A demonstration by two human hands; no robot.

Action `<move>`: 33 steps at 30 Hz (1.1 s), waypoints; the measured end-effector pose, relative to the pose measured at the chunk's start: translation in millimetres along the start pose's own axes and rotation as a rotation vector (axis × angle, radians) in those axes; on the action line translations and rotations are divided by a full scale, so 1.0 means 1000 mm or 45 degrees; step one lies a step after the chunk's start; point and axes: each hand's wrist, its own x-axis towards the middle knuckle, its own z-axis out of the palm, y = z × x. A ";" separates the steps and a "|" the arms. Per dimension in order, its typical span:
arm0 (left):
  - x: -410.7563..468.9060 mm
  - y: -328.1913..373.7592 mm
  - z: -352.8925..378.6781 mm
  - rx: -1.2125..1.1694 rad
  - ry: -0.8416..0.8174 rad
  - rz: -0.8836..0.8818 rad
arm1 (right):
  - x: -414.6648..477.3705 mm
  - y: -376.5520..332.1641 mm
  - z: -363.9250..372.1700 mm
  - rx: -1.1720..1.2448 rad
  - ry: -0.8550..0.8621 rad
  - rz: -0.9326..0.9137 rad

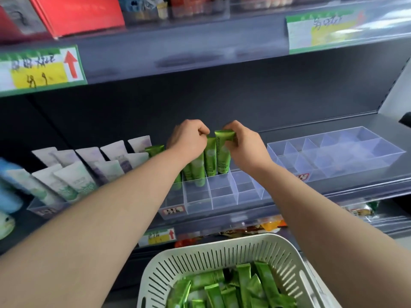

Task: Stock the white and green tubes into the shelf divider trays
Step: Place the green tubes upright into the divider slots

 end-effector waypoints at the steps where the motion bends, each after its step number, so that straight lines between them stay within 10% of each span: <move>1: -0.001 -0.001 -0.002 -0.012 0.019 0.013 | 0.000 0.000 0.002 -0.042 -0.011 -0.015; 22: -0.097 0.015 -0.049 0.009 0.098 0.225 | -0.065 -0.014 -0.009 -0.552 0.046 -0.170; 33: -0.212 -0.060 0.043 0.088 -0.457 -0.029 | -0.190 0.048 0.029 -0.684 -0.577 -0.042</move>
